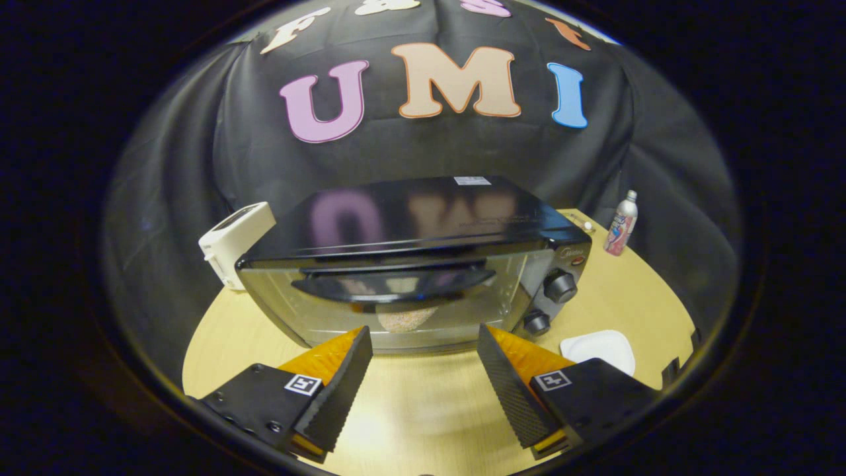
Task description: Open the toaster oven, put the food inside, and close the toaster oven door.
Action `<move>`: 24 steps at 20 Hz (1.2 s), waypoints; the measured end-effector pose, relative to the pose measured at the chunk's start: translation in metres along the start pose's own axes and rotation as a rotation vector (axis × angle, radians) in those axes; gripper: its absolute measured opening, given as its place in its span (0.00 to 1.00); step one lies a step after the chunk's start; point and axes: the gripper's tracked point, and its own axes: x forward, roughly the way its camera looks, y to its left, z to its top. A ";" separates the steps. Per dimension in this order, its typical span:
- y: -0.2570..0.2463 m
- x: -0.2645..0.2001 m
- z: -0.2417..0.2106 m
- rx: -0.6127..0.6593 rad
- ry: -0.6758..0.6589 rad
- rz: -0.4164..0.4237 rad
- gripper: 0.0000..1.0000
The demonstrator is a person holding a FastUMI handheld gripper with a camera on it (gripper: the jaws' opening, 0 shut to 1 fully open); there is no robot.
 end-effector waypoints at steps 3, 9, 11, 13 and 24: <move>-0.001 -0.004 0.006 0.005 -0.009 -0.001 1.00; -0.004 -0.039 0.073 0.016 -0.149 0.008 1.00; -0.004 -0.058 0.115 0.017 -0.231 0.011 1.00; -0.006 -0.077 0.154 0.018 -0.294 0.020 1.00; -0.025 -0.154 0.295 -0.021 -0.459 -0.006 0.99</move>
